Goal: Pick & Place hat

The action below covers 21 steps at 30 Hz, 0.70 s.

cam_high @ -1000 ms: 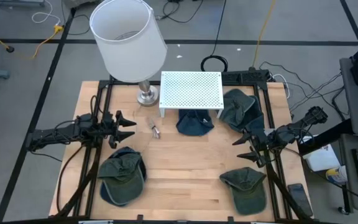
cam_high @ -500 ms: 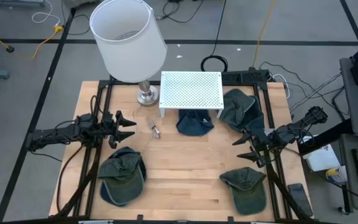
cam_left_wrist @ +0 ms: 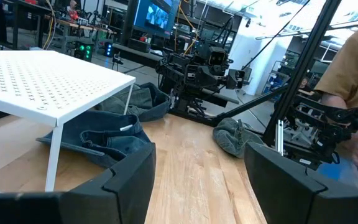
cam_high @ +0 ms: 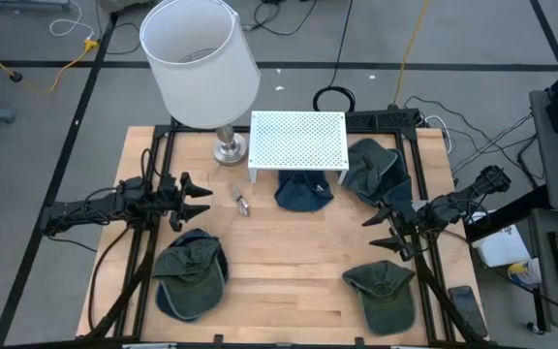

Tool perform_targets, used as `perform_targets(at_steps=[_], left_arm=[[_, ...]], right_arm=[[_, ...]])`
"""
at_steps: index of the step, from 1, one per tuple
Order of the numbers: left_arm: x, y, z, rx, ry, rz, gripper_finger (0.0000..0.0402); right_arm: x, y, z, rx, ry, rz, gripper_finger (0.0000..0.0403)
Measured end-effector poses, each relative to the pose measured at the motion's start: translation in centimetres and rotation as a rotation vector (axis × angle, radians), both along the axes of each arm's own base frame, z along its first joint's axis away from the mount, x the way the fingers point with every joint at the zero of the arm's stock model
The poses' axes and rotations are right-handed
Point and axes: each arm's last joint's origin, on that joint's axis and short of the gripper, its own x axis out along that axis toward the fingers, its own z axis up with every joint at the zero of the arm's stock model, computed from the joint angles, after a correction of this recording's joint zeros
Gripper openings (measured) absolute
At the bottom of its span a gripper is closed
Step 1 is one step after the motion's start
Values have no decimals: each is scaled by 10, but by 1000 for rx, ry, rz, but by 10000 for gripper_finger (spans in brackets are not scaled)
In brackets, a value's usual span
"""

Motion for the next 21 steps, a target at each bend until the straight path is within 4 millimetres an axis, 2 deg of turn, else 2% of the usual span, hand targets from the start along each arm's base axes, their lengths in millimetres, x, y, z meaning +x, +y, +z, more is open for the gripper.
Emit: perform_targets(at_steps=[21], left_arm=[[0,0,0,0,-1,0,250]], right_arm=[[-1,-1,13,78,-121,-2,254]])
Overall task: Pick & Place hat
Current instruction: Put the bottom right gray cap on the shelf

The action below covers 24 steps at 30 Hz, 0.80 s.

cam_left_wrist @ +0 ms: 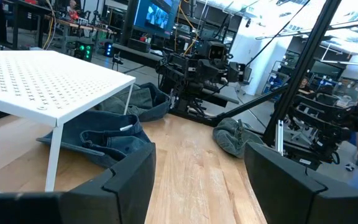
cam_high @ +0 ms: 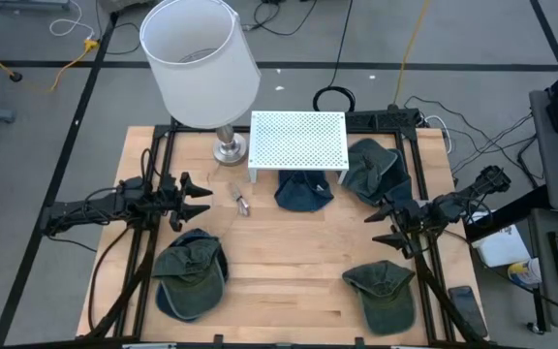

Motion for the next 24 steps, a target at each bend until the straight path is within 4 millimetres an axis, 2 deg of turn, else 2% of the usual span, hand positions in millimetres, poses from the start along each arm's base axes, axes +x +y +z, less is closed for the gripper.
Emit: perform_targets(at_steps=[3,8,12,18,24], left_arm=[[0,0,0,0,0,0,250],[0,0,0,0,1,0,250],[0,0,0,0,0,0,250],[0,0,0,0,1,0,250],[0,0,0,0,0,0,250]], right_arm=[[1,-1,-3,-7,37,-56,254],[3,-5,-5,85,78,-197,254],[5,-6,-8,20,181,-282,254],[9,-4,22,-35,245,-289,254],[18,2,65,-138,282,-292,254]])
